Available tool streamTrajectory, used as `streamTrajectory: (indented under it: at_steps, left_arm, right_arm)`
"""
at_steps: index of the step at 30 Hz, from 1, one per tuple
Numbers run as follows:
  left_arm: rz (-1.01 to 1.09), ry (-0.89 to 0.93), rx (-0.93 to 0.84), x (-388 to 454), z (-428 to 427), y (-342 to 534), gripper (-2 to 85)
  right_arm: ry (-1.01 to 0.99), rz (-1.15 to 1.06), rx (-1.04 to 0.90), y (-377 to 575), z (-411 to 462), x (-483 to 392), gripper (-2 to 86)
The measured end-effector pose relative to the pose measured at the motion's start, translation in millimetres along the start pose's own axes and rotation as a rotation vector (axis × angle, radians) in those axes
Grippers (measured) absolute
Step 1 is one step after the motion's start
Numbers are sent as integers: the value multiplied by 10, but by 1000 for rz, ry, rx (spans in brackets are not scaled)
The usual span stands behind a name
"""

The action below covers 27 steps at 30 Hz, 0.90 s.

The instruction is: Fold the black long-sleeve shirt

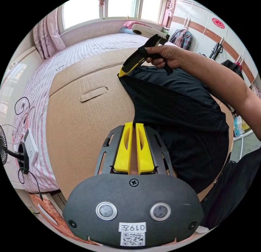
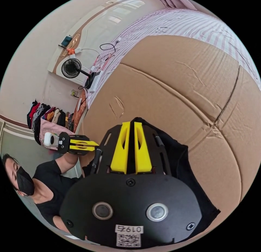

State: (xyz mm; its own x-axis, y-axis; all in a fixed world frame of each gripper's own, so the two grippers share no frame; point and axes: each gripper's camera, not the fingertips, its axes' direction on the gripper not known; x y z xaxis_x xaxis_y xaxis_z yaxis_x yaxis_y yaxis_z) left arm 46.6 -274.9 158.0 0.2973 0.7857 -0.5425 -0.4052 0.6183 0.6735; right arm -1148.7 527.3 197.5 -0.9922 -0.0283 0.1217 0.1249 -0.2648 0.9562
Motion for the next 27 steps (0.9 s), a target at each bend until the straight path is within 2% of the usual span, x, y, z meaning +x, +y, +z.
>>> streamTrajectory:
  at_steps: [3,8,12,16,19,22,27]
  left_arm:
    - [11,9,-5,-113,-81,-94,11]
    - [49,6,-33,-386,-266,-251,14]
    - [20,-55,-46,-674,-431,-401,19]
    - [-71,150,89,-1125,-630,-793,37]
    - [-158,264,102,-1445,-529,-1209,60]
    - [-160,264,64,-1607,-363,-1604,69]
    - [-191,275,-4,-1821,-150,-2016,67]
  right_arm:
    - [47,0,38,168,-126,-110,33]
    - [281,-48,179,825,-511,-564,51]
    - [309,-147,225,1307,-573,-982,53]
    - [328,-239,168,1647,-252,-1415,55]
    - [372,-240,143,1738,-34,-1519,56]
    - [346,-206,122,1767,36,-1476,63]
    - [463,-139,104,1848,72,-1447,67]
